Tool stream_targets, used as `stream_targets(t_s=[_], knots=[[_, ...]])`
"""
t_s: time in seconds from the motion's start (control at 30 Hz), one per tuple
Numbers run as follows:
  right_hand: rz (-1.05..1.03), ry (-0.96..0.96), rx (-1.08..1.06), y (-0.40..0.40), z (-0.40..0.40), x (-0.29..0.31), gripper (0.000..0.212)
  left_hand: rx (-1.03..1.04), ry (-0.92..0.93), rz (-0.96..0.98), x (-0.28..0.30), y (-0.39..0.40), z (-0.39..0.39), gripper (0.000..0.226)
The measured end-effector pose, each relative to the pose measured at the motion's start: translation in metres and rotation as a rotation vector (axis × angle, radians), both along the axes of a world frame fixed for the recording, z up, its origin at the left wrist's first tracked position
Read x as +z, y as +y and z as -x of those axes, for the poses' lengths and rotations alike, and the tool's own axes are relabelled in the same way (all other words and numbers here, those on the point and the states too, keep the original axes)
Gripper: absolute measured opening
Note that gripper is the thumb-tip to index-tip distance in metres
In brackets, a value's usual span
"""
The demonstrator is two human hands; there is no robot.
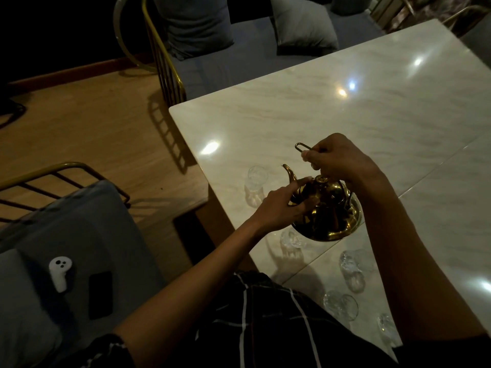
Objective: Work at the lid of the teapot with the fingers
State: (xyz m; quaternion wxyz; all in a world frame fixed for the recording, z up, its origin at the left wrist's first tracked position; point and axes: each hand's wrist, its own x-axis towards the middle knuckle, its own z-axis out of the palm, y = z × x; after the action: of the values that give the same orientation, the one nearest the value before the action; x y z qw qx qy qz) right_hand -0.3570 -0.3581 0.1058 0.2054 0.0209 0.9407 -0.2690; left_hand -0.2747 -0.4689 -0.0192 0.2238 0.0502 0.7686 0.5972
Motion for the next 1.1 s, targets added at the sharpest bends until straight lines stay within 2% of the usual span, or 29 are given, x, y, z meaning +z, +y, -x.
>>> stream_targets(t_s=[0.13,0.37,0.6,0.8,0.93,1.1], knots=[[0.007,-0.005,-0.007,-0.0006,-0.0002,-0.0002,0.032,0.002,-0.004,-0.001,-0.0041,-0.0004,0.0018,0.065],[-0.002,-0.007,-0.007,-0.0006,0.0014,-0.0008,0.031,0.006,-0.005,-0.009,-0.0003,-0.0005,0.001,0.085],[0.002,-0.008,-0.005,0.0001,0.0019,-0.0014,0.032,0.008,0.001,-0.002,-0.0042,0.0001,0.0024,0.069],[-0.011,-0.007,0.0,0.0007,0.0032,-0.0004,0.032,0.004,-0.001,-0.001,0.0004,0.001,0.003,0.083],[-0.011,0.001,0.002,0.0009,0.0044,0.0,0.032,0.006,0.001,-0.004,-0.0004,0.0012,0.0045,0.073],[0.001,-0.004,-0.006,0.0009,0.0055,0.0004,0.032,0.002,0.016,0.002,-0.0001,0.0012,0.0062,0.071]])
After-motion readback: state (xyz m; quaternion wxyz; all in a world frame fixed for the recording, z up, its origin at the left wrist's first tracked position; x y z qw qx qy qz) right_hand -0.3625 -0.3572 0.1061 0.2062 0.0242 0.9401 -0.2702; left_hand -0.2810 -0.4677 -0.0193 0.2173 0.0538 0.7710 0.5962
